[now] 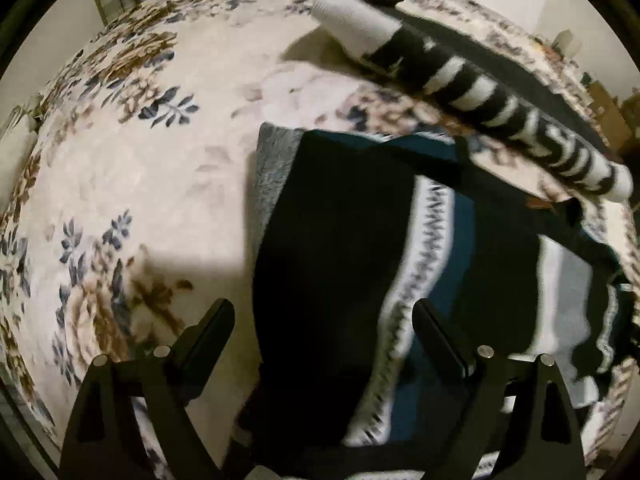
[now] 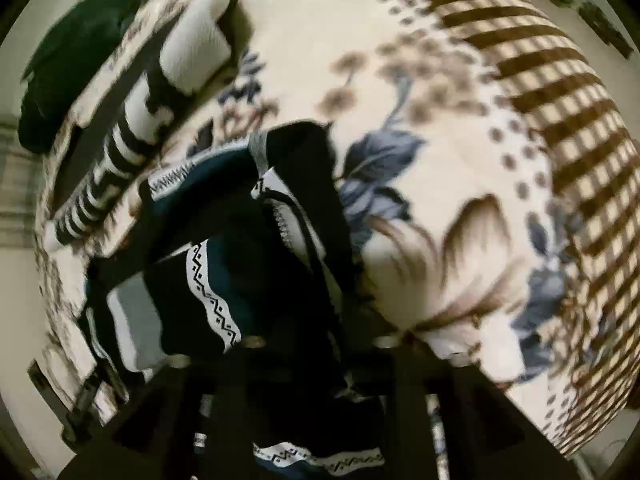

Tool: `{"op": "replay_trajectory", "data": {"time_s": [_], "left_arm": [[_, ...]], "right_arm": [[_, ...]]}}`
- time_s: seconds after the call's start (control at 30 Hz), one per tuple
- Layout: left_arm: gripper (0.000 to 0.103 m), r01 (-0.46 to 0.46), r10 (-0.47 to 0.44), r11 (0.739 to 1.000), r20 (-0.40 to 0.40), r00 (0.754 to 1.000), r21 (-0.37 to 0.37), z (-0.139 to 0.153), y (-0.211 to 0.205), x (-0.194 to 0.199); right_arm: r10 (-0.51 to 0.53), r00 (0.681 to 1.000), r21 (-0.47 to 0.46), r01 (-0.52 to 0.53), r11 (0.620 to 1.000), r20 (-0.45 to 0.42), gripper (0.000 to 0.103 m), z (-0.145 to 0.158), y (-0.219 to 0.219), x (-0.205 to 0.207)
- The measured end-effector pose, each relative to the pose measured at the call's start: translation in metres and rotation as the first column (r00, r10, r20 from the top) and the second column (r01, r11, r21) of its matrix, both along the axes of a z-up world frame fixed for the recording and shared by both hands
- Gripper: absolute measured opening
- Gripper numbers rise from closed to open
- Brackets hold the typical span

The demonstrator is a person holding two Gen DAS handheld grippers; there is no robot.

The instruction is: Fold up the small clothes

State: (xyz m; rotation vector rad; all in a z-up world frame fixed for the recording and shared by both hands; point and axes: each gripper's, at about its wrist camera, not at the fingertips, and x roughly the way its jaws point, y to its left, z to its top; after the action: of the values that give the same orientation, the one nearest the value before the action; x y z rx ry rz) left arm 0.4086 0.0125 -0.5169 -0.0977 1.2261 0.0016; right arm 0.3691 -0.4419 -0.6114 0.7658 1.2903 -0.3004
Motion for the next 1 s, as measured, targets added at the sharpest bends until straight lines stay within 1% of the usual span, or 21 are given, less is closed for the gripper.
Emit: {"op": "replay_trajectory", "data": {"time_s": [0.03, 0.07, 0.13, 0.17, 0.2, 0.27, 0.3, 0.37, 0.4, 0.43, 0.47, 0.57, 0.63, 0.73, 0.8, 0.83, 0.87, 0.9, 0.93, 0.97, 1.0], "left_arm": [[0.091, 0.006, -0.006, 1.000, 0.007, 1.000, -0.005, 0.005, -0.003, -0.005], [0.091, 0.013, -0.013, 1.000, 0.013, 1.000, -0.011, 0.010, -0.008, -0.010], [0.091, 0.022, -0.021, 0.999, 0.022, 1.000, -0.024, 0.015, -0.014, -0.016], [0.091, 0.024, -0.023, 0.999, 0.020, 1.000, -0.028, 0.015, -0.019, -0.019], [0.091, 0.027, -0.027, 0.999, 0.014, 1.000, -0.037, 0.014, -0.022, -0.020], [0.091, 0.024, -0.025, 0.999, -0.015, 1.000, -0.041, 0.005, -0.028, -0.020], [0.091, 0.021, -0.022, 0.999, -0.029, 0.999, -0.048, -0.002, -0.031, -0.019], [0.091, 0.015, -0.016, 0.999, -0.045, 0.999, -0.030, -0.012, -0.036, -0.020], [0.091, 0.021, -0.022, 1.000, -0.054, 0.998, -0.018, -0.017, -0.038, -0.019], [0.091, 0.027, -0.027, 1.000, -0.066, 0.997, -0.005, -0.021, -0.038, -0.019], [0.091, 0.032, -0.031, 0.999, -0.075, 0.997, 0.006, -0.024, -0.037, -0.020], [0.091, 0.045, -0.045, 0.999, -0.085, 0.995, -0.002, -0.024, -0.032, -0.026], [0.091, 0.054, -0.055, 0.998, -0.082, 0.995, -0.009, -0.018, -0.028, -0.031], [0.091, 0.057, -0.058, 0.998, -0.080, 0.995, -0.023, -0.011, -0.026, -0.034], [0.091, 0.060, -0.062, 0.998, -0.087, 0.994, -0.029, -0.007, -0.029, -0.031], [0.091, 0.061, -0.064, 0.997, -0.084, 0.994, -0.037, -0.004, -0.029, -0.030], [0.091, 0.066, -0.069, 0.997, -0.075, 0.995, -0.041, 0.001, -0.031, -0.028], [0.091, 0.072, -0.074, 0.997, -0.066, 0.995, -0.035, 0.005, -0.034, -0.026], [0.091, 0.081, -0.082, 0.996, -0.048, 0.996, -0.027, 0.011, -0.037, -0.023], [0.091, 0.089, -0.090, 0.996, -0.025, 0.996, -0.025, 0.015, -0.041, -0.019], [0.091, 0.096, -0.097, 0.995, -0.007, 0.995, -0.019, 0.017, -0.044, -0.015]], "right_arm": [[-0.031, 0.999, 0.021, 0.031, 0.999, 0.028, 0.049, 0.006, -0.002, -0.009], [-0.072, 0.996, 0.079, 0.067, 0.995, 0.060, 0.049, 0.011, -0.001, -0.019], [-0.136, 0.988, 0.194, 0.119, 0.974, 0.077, 0.049, 0.010, 0.005, -0.033], [-0.157, 0.985, 0.240, 0.137, 0.961, 0.067, 0.049, 0.005, 0.009, -0.036], [-0.190, 0.981, 0.295, 0.167, 0.941, 0.049, 0.049, -0.003, 0.013, -0.039], [-0.227, 0.974, 0.330, 0.211, 0.920, 0.008, 0.049, -0.020, 0.019, -0.037], [-0.245, 0.970, 0.327, 0.235, 0.915, -0.011, 0.049, -0.028, 0.021, -0.036], [-0.293, 0.956, 0.324, 0.286, 0.902, -0.029, 0.049, -0.043, 0.025, -0.033], [-0.309, 0.951, 0.314, 0.300, 0.901, -0.023, 0.037, -0.046, 0.025, -0.032], [-0.311, 0.950, 0.293, 0.302, 0.907, -0.018, 0.021, -0.046, 0.026, -0.031], [-0.294, 0.956, 0.249, 0.288, 0.925, -0.015, 0.006, -0.040, 0.029, -0.029], [-0.256, 0.967, 0.194, 0.249, 0.949, 0.013, 0.006, -0.016, 0.035, -0.031], [-0.236, 0.972, 0.187, 0.228, 0.956, 0.020, 0.006, -0.001, 0.036, -0.038], [-0.206, 0.978, 0.147, 0.206, 0.967, -0.012, 0.006, 0.005, 0.031, -0.048], [-0.158, 0.984, 0.132, 0.168, 0.977, -0.086, 0.007, -0.010, 0.026, -0.048], [-0.140, 0.982, 0.120, 0.155, 0.981, -0.124, 0.011, -0.016, 0.024, -0.047], [-0.132, 0.981, 0.083, 0.145, 0.986, -0.139, 0.019, -0.013, 0.023, -0.048], [-0.125, 0.984, 0.039, 0.131, 0.991, -0.128, 0.027, -0.005, 0.022, -0.049], [-0.116, 0.989, -0.022, 0.114, 0.993, -0.097, 0.033, 0.008, 0.024, -0.050], [-0.108, 0.992, -0.070, 0.103, 0.992, -0.067, 0.045, 0.018, 0.025, -0.053], [-0.101, 0.995, -0.115, 0.098, 0.988, -0.023, 0.052, 0.032, 0.029, -0.052]]}}
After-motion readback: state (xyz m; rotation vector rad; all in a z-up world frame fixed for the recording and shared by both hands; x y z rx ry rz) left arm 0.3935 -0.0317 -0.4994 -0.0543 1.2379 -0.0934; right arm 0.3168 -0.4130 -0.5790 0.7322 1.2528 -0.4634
